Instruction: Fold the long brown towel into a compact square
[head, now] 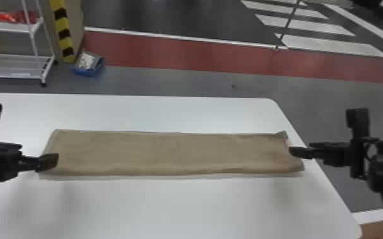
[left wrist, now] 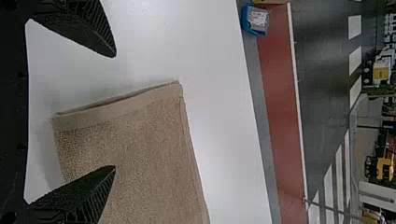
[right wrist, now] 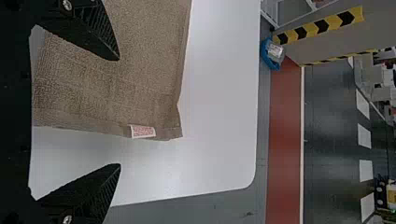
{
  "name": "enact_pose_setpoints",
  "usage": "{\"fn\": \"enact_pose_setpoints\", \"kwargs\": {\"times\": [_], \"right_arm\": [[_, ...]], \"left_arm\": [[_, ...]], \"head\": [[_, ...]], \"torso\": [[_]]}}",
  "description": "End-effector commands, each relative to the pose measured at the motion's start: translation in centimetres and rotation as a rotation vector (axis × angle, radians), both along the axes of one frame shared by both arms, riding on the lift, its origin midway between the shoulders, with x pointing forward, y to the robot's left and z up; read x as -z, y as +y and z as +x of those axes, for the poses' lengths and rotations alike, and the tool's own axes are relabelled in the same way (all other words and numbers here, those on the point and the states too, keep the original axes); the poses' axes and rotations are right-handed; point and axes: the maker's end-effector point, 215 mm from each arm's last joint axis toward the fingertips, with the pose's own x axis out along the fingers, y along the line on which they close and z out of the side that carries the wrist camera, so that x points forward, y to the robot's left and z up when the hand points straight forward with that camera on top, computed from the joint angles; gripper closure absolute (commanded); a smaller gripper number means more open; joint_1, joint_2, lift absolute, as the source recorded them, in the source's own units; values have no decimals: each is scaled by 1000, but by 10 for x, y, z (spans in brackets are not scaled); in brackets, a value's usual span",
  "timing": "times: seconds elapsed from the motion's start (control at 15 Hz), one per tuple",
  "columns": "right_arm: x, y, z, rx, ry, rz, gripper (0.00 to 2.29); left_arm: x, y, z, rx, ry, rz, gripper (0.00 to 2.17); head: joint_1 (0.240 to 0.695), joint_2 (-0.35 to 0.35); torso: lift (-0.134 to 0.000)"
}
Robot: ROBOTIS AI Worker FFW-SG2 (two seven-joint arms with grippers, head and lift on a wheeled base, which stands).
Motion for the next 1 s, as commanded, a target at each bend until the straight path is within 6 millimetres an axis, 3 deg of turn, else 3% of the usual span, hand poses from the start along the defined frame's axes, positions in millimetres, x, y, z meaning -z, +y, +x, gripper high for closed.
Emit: {"fn": "enact_pose_setpoints", "kwargs": {"times": [0.0,0.4,0.93], "right_arm": [[1,1,-1,-1,2,2,66],[2,2,0,-3,1,2,66],[1,-1,-1,2,2,-4,66]], "left_arm": [[0,-2,0,3,0,0,19],[9,-9,6,-5,17,-10,144],[28,-3,24,-32,83,-45,211]], "head": [[695,-245],[695,-249],[695,-245]], "torso": [[-124],[-124],[-124]]}}
